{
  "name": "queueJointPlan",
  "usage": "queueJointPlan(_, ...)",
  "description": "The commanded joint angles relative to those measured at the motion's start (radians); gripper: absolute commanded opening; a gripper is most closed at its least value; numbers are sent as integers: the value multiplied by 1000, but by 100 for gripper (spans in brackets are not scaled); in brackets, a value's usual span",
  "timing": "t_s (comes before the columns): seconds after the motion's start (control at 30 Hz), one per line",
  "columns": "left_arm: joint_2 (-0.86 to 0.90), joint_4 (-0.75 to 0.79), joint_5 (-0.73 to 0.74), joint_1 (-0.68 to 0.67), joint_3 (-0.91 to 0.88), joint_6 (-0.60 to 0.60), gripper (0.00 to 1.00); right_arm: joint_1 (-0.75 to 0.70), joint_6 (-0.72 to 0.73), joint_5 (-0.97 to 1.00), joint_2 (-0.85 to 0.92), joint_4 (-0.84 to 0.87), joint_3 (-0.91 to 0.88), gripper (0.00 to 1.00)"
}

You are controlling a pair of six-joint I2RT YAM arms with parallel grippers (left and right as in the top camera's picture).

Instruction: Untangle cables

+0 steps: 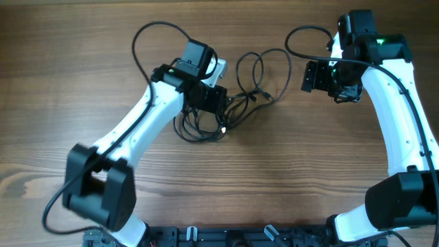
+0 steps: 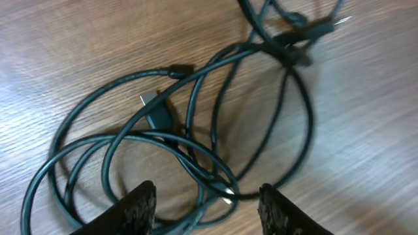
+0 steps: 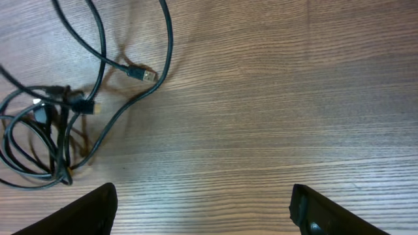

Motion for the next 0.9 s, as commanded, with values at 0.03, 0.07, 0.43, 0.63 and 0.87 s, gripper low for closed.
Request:
queueJointPlan(0.03,63,37,-119,16,-6,-183,51,3,-42,-24,13,-3,17,88)
queueJointPlan(0.07,64,40,-183,21,-6,-271,52,3,-42,-24,13,-3,17,87)
queueJointPlan(0.43,76,27,-182,29,-7,-441,40,3,-42,-24,13,-2,17,88)
queueJointPlan(0.63,122,28,-134,-16,-8,-618,26,3,-41,-24,13,-3,17,88)
queueJointPlan(0.87,218,32,-225,-26,-8,-792,28,3,-42,-24,13,-7,17,88)
